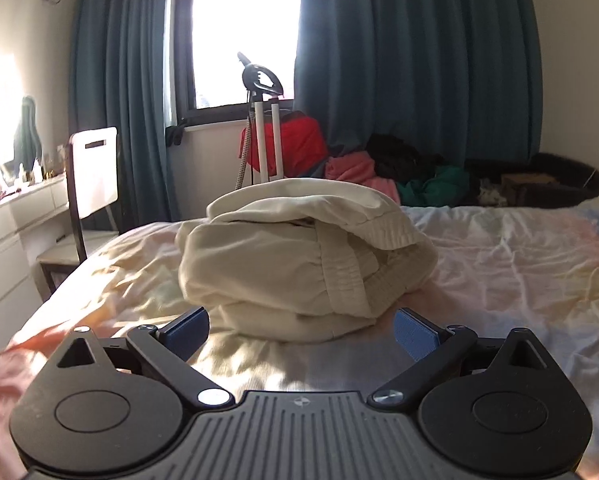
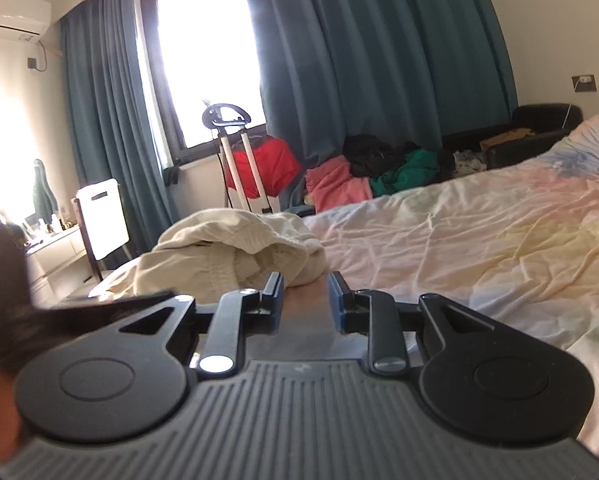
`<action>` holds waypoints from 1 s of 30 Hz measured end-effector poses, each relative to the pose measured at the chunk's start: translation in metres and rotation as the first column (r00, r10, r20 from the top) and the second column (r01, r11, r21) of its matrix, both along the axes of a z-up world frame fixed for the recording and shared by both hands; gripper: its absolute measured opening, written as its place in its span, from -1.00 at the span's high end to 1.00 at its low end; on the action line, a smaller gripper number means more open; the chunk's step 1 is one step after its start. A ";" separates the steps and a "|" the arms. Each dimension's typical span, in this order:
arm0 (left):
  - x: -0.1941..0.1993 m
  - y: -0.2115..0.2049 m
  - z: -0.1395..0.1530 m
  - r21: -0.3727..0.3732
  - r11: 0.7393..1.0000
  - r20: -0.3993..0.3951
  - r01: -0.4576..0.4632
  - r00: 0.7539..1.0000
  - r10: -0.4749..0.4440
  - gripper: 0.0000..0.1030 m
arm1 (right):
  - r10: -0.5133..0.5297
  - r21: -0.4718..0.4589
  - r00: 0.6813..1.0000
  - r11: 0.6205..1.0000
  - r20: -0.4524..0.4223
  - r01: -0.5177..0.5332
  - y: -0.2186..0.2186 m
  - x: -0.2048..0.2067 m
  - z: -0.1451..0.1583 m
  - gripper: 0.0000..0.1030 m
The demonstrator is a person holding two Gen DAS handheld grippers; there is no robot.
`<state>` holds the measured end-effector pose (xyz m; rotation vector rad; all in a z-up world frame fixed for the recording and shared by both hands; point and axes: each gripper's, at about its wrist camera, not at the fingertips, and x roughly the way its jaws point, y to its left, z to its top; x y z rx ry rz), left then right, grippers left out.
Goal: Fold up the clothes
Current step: 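Close the left gripper on a cuffed leg end of the cream sweatpants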
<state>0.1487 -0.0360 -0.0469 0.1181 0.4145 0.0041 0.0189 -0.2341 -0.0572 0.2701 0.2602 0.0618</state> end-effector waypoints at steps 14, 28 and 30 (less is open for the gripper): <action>0.148 -0.053 -0.052 0.181 0.983 0.048 -0.021 0.999 0.012 -0.12 | -0.048 0.064 0.991 0.996 -0.121 0.056 -0.024 0.072 -0.057 0.47; 0.029 0.004 0.020 0.034 0.994 0.135 0.102 0.985 -0.106 0.95 | -0.048 0.049 0.994 0.997 -0.098 0.053 -0.022 0.075 -0.057 0.47; -0.002 0.019 0.029 0.013 0.993 0.138 0.113 0.984 -0.114 0.96 | -0.039 0.036 0.996 0.998 -0.076 0.042 -0.019 0.066 -0.051 0.47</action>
